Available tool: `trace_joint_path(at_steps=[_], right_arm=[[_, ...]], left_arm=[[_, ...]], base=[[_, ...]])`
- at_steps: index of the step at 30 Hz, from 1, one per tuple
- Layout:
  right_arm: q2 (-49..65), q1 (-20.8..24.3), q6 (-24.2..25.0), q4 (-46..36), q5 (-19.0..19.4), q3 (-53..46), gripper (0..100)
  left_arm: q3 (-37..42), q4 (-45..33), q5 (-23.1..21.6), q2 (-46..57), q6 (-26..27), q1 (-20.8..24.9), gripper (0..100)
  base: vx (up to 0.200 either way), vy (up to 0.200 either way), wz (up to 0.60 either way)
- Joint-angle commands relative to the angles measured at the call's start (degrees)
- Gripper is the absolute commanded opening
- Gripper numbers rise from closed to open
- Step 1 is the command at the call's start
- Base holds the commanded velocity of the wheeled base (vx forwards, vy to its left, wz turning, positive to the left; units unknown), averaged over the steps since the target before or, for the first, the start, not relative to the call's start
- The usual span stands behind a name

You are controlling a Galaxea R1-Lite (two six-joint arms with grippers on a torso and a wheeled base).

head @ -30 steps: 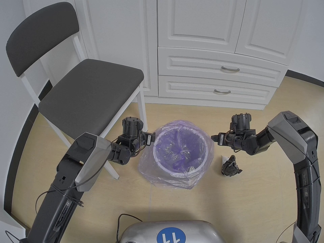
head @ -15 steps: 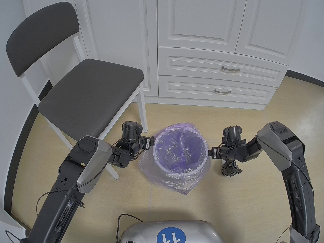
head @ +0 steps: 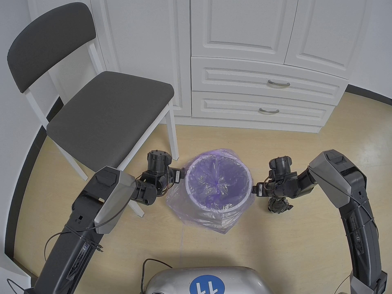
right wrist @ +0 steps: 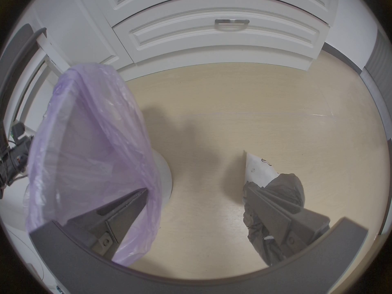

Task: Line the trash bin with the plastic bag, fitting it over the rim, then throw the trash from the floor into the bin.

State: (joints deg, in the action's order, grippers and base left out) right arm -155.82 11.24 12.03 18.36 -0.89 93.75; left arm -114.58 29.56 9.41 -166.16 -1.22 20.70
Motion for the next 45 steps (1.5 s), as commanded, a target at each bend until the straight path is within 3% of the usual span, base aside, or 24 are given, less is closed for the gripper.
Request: trace_joint_path(at_steps=[1, 7, 9, 10, 13, 19, 23, 29, 34, 38, 40, 41, 42, 43, 45], right_arm=[[5.44, 0.45, 0.1, 0.45, 0.01, -4.27, 100], [10.01, 0.63, -0.34, 0.54, 0.01, -7.35, 100], [10.01, 0.63, -0.34, 0.54, 0.01, -7.35, 100], [10.89, 0.63, -0.78, 0.54, -0.52, -8.4, 100], [10.89, 0.54, -1.66, 0.54, -0.78, -8.76, 100], [11.59, 0.36, -3.51, 0.54, -0.78, -9.99, 100], [12.12, 0.36, -3.59, 0.54, -0.87, -10.07, 100], [12.03, 0.01, -3.95, 0.45, -0.78, -10.07, 100], [12.03, -0.34, -4.47, 0.45, -0.78, -10.07, 100], [12.03, -0.34, -4.47, 0.45, -0.78, -10.07, 100], [12.03, -0.34, -4.47, 0.45, -0.78, -10.07, 100], [12.03, -0.34, -4.47, 0.45, -0.78, -10.07, 100], [12.03, -0.52, -4.47, 0.45, -0.78, -10.07, 100], [12.03, -0.52, -4.47, 0.45, -0.78, -10.07, 100], [12.03, -0.78, -4.39, 0.36, -0.69, -10.07, 100]], left_arm=[[2.34, 0.5, 0.34, 6.64, -1.86, 0.83, 100], [15.88, 3.13, 0.34, 15.43, -2.3, 2.33, 100], [15.88, 3.13, 0.34, 15.43, -2.3, 2.33, 100], [25.72, 6.12, 0.7, 19.29, -1.59, 2.59, 100], [33.72, 7.0, 1.22, 21.93, 0.08, 1.98, 100], [46.29, 9.99, 1.14, 24.83, 3.68, 0.39, 100], [49.28, 10.16, 0.61, 23.86, 7.46, -0.48, 100], [43.04, 9.99, -2.73, 16.92, 12.73, -1.8, 100], [35.57, 1.46, -6.51, 15.51, 13.79, -1.63, 100], [23.44, -10.93, -8.44, 12.79, 15.02, -1.98, 100], [15.88, -14.88, -9.15, 9.1, 17.74, -2.42, 100], [15.88, -14.88, -9.15, 9.1, 17.74, -2.42, 100], [9.46, -17.26, -9.59, 5.49, 21.87, -3.21, 100], [9.46, -17.26, -9.59, 5.49, 21.87, -3.21, 100], [1.9, -21.3, -9.76, 0.75, 25.3, -3.39, 100]], base=[[0.0, 0.0, 0.0], [0.0, 0.0, 0.0], [0.0, 0.0, 0.0], [0.0, 0.0, 0.0], [0.0, 0.0, 0.0], [0.0, 0.0, 0.0], [0.0, 0.0, 0.0], [0.0, 0.0, 0.0], [0.0, 0.0, 0.0], [0.0, 0.0, 0.0], [0.0, 0.0, 0.0], [0.0, 0.0, 0.0], [0.0, 0.0, 0.0], [0.0, 0.0, 0.0], [0.0, 0.0, 0.0]])
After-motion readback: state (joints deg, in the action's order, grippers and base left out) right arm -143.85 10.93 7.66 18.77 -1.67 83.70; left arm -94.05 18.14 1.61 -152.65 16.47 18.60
